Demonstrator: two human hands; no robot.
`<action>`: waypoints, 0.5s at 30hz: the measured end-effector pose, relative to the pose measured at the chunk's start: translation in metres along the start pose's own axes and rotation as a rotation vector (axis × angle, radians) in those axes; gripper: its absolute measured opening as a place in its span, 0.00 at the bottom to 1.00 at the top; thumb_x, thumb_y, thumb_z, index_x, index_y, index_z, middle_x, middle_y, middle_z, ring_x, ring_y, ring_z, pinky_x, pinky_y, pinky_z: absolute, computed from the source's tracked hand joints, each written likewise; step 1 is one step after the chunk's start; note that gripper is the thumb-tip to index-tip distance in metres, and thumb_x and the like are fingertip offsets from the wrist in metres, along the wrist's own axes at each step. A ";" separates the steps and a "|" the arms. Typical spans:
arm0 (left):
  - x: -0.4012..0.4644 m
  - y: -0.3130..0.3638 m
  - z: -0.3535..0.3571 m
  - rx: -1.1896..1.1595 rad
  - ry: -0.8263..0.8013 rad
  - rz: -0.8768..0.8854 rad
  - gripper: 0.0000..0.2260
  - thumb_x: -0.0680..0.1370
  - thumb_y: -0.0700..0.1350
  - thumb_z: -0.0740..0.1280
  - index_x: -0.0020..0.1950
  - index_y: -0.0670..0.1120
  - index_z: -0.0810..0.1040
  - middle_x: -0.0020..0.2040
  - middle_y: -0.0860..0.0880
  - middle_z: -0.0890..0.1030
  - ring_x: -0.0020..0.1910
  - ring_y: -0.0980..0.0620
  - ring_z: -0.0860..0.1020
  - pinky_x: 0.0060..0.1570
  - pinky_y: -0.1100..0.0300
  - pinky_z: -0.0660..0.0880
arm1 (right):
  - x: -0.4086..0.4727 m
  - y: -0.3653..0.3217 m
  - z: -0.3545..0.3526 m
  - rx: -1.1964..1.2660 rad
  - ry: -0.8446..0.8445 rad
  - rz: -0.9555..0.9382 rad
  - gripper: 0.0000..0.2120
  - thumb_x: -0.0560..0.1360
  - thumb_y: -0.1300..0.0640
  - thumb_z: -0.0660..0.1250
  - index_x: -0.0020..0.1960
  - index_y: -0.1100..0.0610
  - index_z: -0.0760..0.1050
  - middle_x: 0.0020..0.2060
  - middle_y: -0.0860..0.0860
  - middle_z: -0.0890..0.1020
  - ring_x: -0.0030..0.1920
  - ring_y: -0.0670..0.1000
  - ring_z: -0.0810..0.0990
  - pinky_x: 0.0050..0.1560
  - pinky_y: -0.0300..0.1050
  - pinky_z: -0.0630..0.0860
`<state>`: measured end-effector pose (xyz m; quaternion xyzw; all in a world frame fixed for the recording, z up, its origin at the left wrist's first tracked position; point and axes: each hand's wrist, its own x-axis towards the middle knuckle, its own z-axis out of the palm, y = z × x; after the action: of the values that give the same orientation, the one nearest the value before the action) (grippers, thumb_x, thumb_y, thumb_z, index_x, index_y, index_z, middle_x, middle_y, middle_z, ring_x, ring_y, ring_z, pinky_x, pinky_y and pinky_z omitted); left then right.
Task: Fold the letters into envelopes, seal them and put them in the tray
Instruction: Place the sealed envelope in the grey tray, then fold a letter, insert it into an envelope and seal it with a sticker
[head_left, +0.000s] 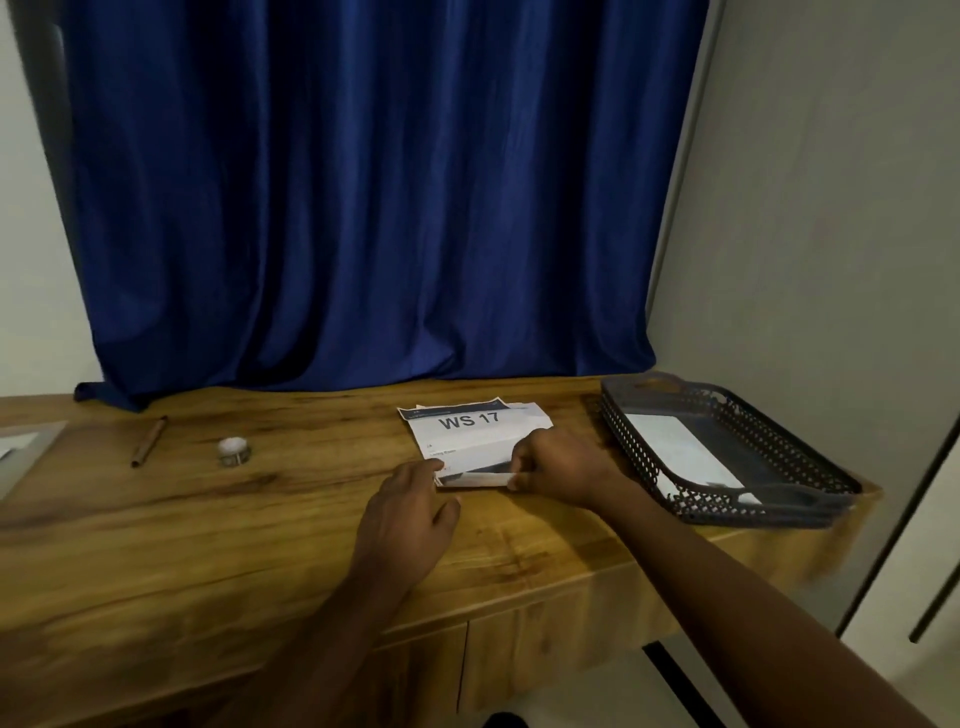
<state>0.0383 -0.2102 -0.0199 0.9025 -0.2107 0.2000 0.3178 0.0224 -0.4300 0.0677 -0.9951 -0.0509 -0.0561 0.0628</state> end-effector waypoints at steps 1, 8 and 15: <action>0.000 -0.001 0.001 -0.009 -0.005 -0.012 0.24 0.80 0.56 0.66 0.74 0.51 0.70 0.70 0.49 0.75 0.66 0.49 0.75 0.63 0.51 0.75 | 0.001 -0.002 0.001 0.007 0.030 0.018 0.07 0.73 0.46 0.76 0.46 0.48 0.82 0.41 0.43 0.82 0.46 0.45 0.79 0.48 0.47 0.79; 0.003 -0.002 0.002 -0.027 0.012 -0.043 0.24 0.79 0.59 0.66 0.73 0.52 0.68 0.66 0.50 0.78 0.64 0.51 0.76 0.61 0.52 0.75 | 0.009 0.001 0.011 0.242 -0.016 0.168 0.22 0.60 0.36 0.82 0.37 0.50 0.77 0.34 0.43 0.78 0.38 0.44 0.75 0.37 0.43 0.68; 0.004 -0.003 0.001 -0.166 0.072 -0.089 0.25 0.79 0.56 0.68 0.74 0.50 0.68 0.69 0.51 0.73 0.66 0.53 0.74 0.63 0.55 0.75 | 0.022 0.000 0.004 0.427 0.175 0.149 0.20 0.72 0.41 0.76 0.34 0.53 0.72 0.28 0.48 0.73 0.31 0.46 0.70 0.36 0.46 0.66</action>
<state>0.0438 -0.2093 -0.0199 0.8738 -0.1746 0.2000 0.4075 0.0447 -0.4271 0.0666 -0.9516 0.0176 -0.1251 0.2801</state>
